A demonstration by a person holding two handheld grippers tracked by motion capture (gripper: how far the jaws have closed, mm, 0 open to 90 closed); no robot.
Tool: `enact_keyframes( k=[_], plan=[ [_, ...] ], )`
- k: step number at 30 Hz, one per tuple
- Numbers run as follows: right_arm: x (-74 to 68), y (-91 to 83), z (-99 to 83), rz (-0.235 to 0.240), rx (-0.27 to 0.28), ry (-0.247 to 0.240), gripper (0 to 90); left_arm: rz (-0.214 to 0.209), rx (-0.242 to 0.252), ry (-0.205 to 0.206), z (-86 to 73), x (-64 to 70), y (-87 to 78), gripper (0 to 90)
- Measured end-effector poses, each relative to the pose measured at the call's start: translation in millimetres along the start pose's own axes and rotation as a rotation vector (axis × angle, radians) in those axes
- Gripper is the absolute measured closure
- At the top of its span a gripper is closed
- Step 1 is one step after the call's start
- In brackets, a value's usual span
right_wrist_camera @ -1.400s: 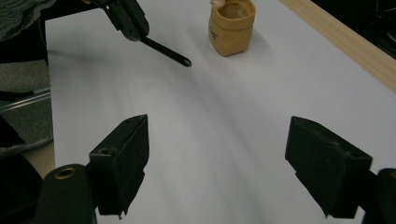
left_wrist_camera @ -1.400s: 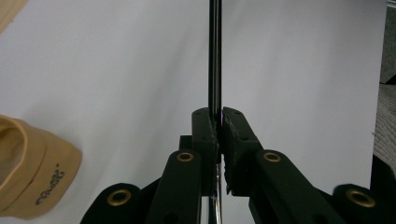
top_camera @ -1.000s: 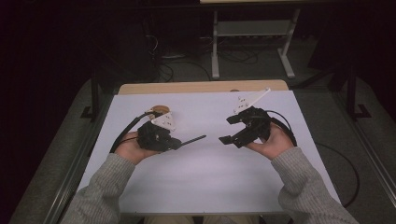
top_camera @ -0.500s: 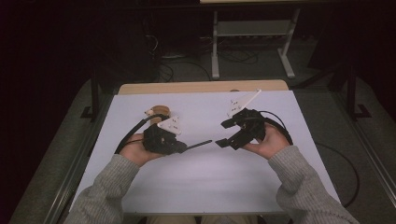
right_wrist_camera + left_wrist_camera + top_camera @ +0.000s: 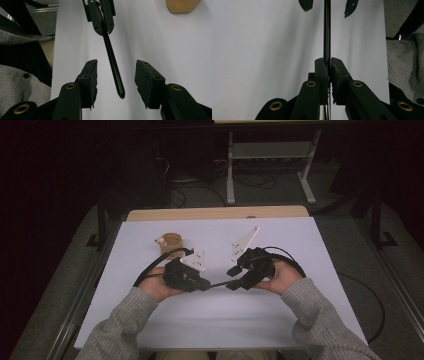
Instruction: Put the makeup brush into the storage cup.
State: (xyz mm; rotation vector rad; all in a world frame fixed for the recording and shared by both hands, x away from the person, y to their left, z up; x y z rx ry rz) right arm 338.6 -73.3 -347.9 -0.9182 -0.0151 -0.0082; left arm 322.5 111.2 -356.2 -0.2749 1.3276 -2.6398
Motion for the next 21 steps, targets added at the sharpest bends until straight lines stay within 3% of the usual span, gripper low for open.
enact_keyframes(
  k=[9, 21],
  plan=[
    [-4.3, 12.6, -2.0, 0.079, -0.02, -0.031, 67.7, -0.034, -0.013, 0.022, 2.1, 5.8, 3.2, 84.3],
    [-6.8, 11.3, -4.1, 0.11, -0.006, -0.057, 82.4, -0.051, -0.031, 0.046, 5.5, 7.8, 7.4, 84.2]
  ],
)
Point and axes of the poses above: each handheld gripper's, and its own axes: y roughly forward along the jaws, z roughly out of its top, x roughly to its right, the point moved 3 cm from there along y, roughly forward along the jaws, and after that the axes turned 9 degrees about -y, right-handed, at the moved point
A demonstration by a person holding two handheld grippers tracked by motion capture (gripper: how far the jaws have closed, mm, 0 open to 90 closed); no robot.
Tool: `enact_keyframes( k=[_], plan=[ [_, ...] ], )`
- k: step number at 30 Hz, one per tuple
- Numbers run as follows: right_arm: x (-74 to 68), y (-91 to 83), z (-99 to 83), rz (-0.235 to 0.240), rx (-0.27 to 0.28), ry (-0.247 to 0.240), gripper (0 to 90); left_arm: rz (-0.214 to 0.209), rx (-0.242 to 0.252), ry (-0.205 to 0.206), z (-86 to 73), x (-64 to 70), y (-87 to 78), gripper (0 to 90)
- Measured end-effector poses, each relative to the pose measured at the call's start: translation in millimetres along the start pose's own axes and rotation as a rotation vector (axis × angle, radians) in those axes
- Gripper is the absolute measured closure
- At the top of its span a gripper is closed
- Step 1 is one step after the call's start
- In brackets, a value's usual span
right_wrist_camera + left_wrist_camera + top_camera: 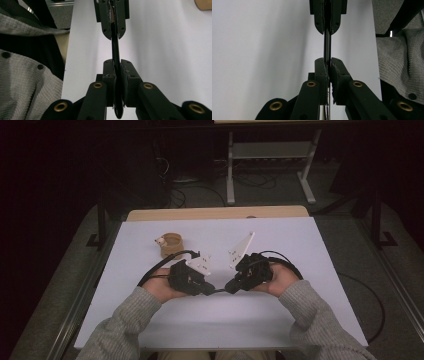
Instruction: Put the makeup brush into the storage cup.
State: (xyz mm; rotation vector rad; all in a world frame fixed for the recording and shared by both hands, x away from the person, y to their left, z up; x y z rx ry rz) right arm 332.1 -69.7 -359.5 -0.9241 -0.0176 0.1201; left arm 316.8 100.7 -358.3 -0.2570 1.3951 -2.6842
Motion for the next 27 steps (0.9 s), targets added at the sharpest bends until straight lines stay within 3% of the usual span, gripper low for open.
enact_keyframes(
  k=[13, 27],
  plan=[
    [-4.5, 4.9, -6.9, 0.012, 0.01, 0.0, 82.1, -0.022, -0.04, 0.013, 2.0, 2.1, 4.9, 84.3],
    [-10.4, 5.4, -15.6, 0.008, 0.005, -0.004, 83.3, -0.043, -0.045, 0.026, 8.1, 4.7, 8.4, 84.2]
  ],
)
Point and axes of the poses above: each handheld gripper's, and its own axes: y roughly forward along the jaws, z roughly out of its top, x roughly to its right, the point moved 3 cm from there along y, roughly forward along the jaws, and after that the axes turned 9 degrees about -y, right-handed, at the moved point
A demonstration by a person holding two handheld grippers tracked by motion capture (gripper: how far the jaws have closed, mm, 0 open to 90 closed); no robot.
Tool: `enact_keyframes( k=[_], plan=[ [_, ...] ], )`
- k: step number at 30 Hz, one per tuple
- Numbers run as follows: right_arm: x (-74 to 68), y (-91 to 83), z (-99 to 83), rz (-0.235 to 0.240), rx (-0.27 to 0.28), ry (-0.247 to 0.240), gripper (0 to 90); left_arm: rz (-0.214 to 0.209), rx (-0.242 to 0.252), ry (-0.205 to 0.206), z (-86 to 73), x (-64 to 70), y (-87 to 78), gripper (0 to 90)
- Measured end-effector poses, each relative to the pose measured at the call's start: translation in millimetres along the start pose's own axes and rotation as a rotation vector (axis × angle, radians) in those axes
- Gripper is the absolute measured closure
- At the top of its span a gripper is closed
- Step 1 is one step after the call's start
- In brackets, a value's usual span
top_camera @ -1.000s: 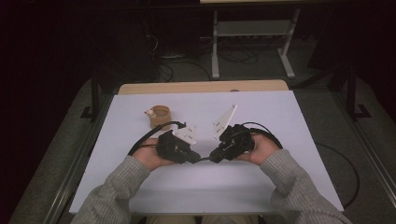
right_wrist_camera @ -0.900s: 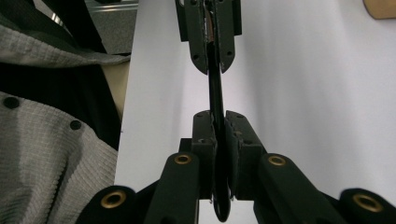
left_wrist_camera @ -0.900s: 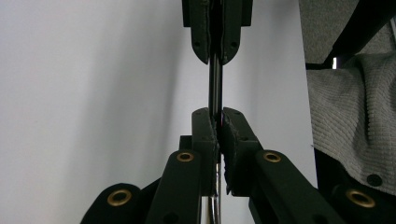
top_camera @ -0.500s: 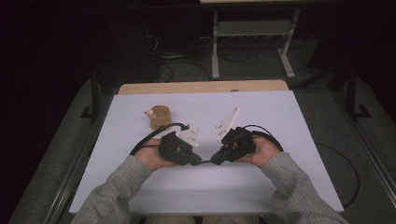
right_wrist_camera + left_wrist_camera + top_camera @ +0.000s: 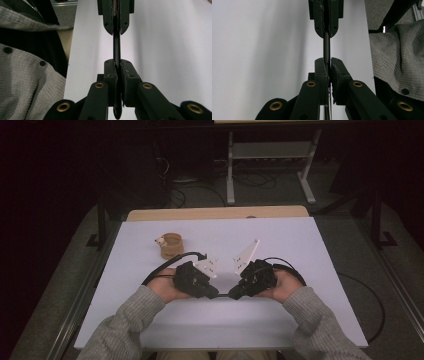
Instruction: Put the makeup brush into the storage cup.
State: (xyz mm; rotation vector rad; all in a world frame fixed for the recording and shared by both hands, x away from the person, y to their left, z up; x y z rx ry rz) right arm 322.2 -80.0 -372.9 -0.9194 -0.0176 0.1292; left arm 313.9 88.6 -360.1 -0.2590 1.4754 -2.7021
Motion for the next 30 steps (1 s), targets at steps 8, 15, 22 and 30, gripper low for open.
enact_keyframes(
  k=[8, 15, 22, 30],
  plan=[
    [-3.2, -2.8, -2.6, -0.029, -0.002, -0.01, 83.5, 0.025, 0.011, -0.036, -4.5, -0.8, 2.5, 70.0],
    [-5.8, -6.6, -12.8, -0.047, 0.024, 0.012, 83.4, 0.017, 0.039, -0.064, -14.6, -2.3, -3.3, 68.8],
    [-6.7, -6.1, -11.0, -0.051, 0.04, 0.003, 83.4, 0.005, 0.027, -0.057, -14.8, -1.4, 0.1, 79.3],
    [-6.3, -2.5, -8.7, -0.061, 0.03, -0.013, 80.6, -0.014, 0.004, -0.044, -15.4, -2.0, 1.3, 83.9]
  ],
)
Point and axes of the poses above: each handheld gripper's, and its own axes: y roughly forward along the jaws, z roughly out of its top, x roughly to its right, the point moved 3 cm from there along y, roughly forward along the jaws, and after that the axes turned 9 degrees about -y, right-handed, at the moved point
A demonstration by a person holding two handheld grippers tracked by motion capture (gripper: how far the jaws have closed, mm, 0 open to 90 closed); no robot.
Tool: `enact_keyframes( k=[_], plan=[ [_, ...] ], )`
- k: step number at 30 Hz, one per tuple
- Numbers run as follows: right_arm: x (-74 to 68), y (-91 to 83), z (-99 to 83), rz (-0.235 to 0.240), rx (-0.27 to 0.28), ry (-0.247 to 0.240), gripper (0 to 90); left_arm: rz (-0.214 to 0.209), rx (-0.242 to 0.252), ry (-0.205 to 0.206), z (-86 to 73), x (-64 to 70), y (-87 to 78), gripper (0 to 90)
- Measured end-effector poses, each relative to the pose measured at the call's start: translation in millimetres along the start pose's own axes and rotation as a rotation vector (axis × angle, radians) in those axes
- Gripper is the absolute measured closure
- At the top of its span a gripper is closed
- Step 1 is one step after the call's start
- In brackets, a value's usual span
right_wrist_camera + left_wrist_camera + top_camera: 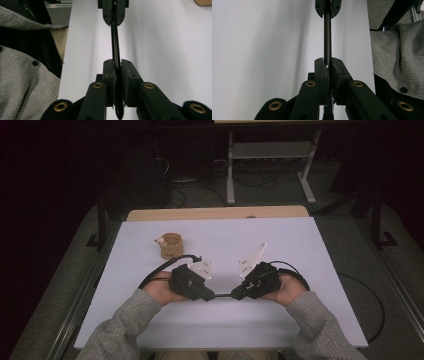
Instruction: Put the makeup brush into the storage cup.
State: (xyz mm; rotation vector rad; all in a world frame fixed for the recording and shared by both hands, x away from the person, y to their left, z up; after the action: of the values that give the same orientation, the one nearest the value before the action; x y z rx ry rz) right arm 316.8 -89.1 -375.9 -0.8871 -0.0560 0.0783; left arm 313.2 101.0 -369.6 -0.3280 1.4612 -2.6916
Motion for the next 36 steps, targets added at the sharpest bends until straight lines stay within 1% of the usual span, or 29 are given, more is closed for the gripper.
enact_keyframes(
  k=[2, 5, 7, 9, 11, 13, 14, 15, 17, 20, 22, 24, 28, 31, 34, 36],
  plan=[
    [-0.8, 0.7, 1.1, -0.002, -0.015, -0.005, 79.3, 0.002, -0.01, 0.006, 1.1, 0.4, 0.3, 83.9],
    [-2.9, 5.6, 4.5, -0.004, -0.066, -0.029, 78.2, 0.005, -0.02, 0.011, 2.9, 1.4, 0.5, 84.0],
    [-3.8, 7.9, 6.5, -0.003, -0.081, -0.037, 80.6, 0.008, -0.031, 0.022, 3.8, 2.3, 0.7, 84.0],
    [-3.7, 8.7, 6.4, -0.001, -0.087, -0.038, 82.3, 0.011, -0.029, 0.023, 4.0, 3.2, 0.5, 84.0],
    [-4.0, 9.2, 5.5, 0.002, -0.085, -0.035, 82.9, 0.015, -0.027, 0.025, 3.9, 3.3, 0.1, 83.8],
    [-4.2, 8.4, 4.6, -0.002, -0.074, -0.03, 83.1, 0.01, -0.012, 0.012, 3.5, 2.0, -0.9, 82.7],
    [-4.2, 7.5, 3.7, -0.002, -0.061, -0.028, 83.1, 0.008, 0.003, 0.001, 3.1, 1.3, -1.8, 81.0],
    [-4.4, 6.7, 2.5, -0.005, -0.044, -0.025, 83.1, 0.005, 0.013, -0.008, 2.3, 0.3, -2.7, 74.8],
    [-5.3, 5.8, -0.5, -0.01, -0.026, -0.019, 83.1, 0.001, 0.026, -0.016, 0.5, -0.6, -3.7, 71.3],
    [-7.3, 6.3, -6.3, -0.016, -0.004, -0.006, 83.2, -0.003, 0.029, -0.021, -1.9, -0.9, -3.1, 69.7],
    [-8.0, 6.7, -7.6, -0.016, 0.007, -0.004, 83.1, -0.005, 0.028, -0.017, -2.2, -1.0, -2.4, 69.9],
    [-8.4, 6.8, -8.1, -0.018, 0.021, -0.006, 83.1, -0.008, 0.027, -0.019, -2.5, -1.1, -1.7, 72.0],
    [-8.4, 5.1, -7.5, -0.025, 0.037, -0.009, 83.1, -0.021, 0.024, -0.012, -1.8, -0.4, -2.2, 81.1],
    [-8.4, 6.3, -6.6, -0.034, 0.032, -0.016, 82.3, -0.024, 0.018, -0.009, -2.0, -0.5, -2.7, 82.5],
    [-7.3, 6.5, -6.0, -0.052, 0.025, 0.002, 78.2, -0.023, 0.009, -0.015, -2.4, -1.1, -2.2, 83.2],
    [-7.7, 6.6, -4.9, -0.063, 0.004, -0.007, 77.0, -0.015, -0.004, -0.016, -2.2, -1.0, -1.4, 83.3]
  ],
)
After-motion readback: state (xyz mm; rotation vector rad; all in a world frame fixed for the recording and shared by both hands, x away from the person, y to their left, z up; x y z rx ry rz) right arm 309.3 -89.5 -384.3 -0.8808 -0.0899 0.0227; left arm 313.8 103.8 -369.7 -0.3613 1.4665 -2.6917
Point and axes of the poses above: each handheld gripper's, and its own axes: y roughly forward along the jaws, z roughly out of its top, x roughly to its right, the point moved 3 cm from there along y, roughly forward along the jaws, and after that the axes turned 9 degrees about -y, right-handed, at the moved point
